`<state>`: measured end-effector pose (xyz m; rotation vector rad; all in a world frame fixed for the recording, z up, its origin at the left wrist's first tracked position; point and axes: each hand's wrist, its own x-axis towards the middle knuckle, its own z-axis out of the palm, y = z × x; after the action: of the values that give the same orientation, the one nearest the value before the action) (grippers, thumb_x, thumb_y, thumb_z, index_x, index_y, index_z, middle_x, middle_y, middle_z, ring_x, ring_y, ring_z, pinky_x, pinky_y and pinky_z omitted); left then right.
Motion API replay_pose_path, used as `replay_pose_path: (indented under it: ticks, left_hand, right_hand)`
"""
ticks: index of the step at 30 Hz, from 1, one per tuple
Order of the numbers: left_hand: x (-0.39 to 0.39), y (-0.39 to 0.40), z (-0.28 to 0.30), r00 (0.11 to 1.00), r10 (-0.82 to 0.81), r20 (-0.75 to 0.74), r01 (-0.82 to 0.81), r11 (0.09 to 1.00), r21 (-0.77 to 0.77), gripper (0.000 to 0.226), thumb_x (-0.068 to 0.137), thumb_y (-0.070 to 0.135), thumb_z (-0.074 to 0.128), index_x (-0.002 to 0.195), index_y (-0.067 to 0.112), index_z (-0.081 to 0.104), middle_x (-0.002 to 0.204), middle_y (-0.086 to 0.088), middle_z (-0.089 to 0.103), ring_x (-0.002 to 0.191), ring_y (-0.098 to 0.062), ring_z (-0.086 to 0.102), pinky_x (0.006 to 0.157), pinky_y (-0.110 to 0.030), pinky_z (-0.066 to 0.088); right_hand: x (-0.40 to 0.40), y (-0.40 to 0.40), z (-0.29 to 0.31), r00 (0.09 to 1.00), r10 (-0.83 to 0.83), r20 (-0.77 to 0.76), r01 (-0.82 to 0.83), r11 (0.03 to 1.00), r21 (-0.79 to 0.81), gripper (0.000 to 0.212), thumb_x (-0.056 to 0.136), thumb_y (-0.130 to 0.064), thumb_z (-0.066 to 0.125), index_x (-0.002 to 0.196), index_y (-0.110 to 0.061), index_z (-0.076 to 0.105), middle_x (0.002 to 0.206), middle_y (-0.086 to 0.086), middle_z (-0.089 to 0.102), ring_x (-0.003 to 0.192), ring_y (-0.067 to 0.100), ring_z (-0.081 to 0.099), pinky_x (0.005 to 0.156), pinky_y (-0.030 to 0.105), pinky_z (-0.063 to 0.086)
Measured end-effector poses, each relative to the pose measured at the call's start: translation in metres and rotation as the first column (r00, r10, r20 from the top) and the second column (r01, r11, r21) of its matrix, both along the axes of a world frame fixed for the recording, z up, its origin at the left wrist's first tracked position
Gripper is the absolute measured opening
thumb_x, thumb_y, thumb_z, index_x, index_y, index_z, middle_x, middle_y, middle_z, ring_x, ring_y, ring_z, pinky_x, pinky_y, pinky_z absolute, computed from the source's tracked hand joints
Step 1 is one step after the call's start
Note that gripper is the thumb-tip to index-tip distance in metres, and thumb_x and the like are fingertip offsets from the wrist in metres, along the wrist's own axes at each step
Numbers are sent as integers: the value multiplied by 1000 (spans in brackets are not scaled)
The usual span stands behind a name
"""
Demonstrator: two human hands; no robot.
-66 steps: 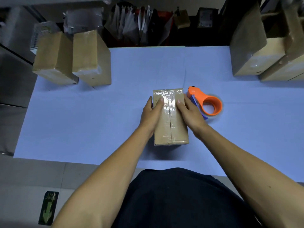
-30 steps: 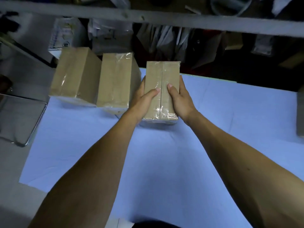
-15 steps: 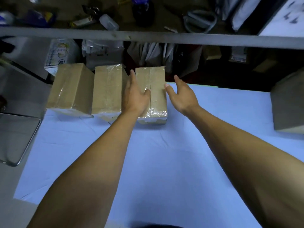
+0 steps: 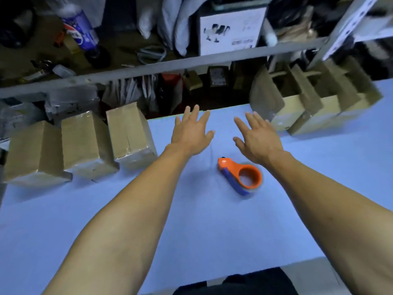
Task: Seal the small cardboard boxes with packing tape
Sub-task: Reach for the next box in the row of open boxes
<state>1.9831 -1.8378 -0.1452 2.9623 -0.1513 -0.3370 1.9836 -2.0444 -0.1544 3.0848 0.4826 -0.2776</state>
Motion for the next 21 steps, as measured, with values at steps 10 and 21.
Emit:
replay_pose_path:
  ticks: [10, 21]
  left_hand:
    - [38, -151, 4, 999, -42, 2, 42, 999, 16, 63, 103, 46, 39, 158, 23, 18, 167, -10, 5, 153, -33, 0, 120, -57, 9]
    - [108, -238, -7, 990, 141, -28, -142, 990, -22, 65, 101, 50, 43, 152, 12, 31, 162, -12, 25, 148, -33, 23, 116, -53, 27]
  right_hand:
    - [30, -156, 15, 998, -50, 45, 50, 999, 16, 63, 102, -39, 43, 157, -18, 21, 164, 15, 16, 152, 31, 13, 115, 49, 25]
    - [123, -208, 9, 998, 22, 62, -22, 1000, -4, 64, 100, -40, 44, 152, -7, 30, 160, 13, 25, 150, 33, 16, 117, 52, 24]
